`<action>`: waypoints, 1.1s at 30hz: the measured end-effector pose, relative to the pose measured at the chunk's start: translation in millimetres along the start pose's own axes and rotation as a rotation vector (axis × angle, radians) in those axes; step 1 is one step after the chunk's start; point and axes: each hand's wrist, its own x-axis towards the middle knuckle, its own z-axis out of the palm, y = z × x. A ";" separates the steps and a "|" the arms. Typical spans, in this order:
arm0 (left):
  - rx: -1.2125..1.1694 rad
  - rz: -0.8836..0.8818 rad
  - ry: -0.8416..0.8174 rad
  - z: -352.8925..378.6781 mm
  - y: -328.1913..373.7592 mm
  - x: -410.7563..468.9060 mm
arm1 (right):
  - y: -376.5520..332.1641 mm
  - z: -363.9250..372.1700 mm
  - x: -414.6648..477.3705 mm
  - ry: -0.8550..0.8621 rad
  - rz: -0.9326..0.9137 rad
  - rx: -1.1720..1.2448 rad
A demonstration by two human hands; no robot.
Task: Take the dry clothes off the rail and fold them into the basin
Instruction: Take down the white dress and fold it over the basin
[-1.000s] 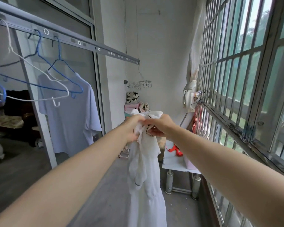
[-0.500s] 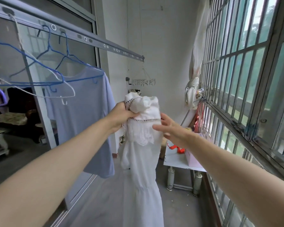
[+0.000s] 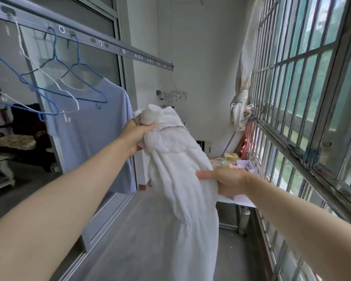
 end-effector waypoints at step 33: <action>0.019 -0.571 -0.522 9.2 -111.4 -53.6 | -47.9 1.1 -3.0 0.302 -0.413 0.248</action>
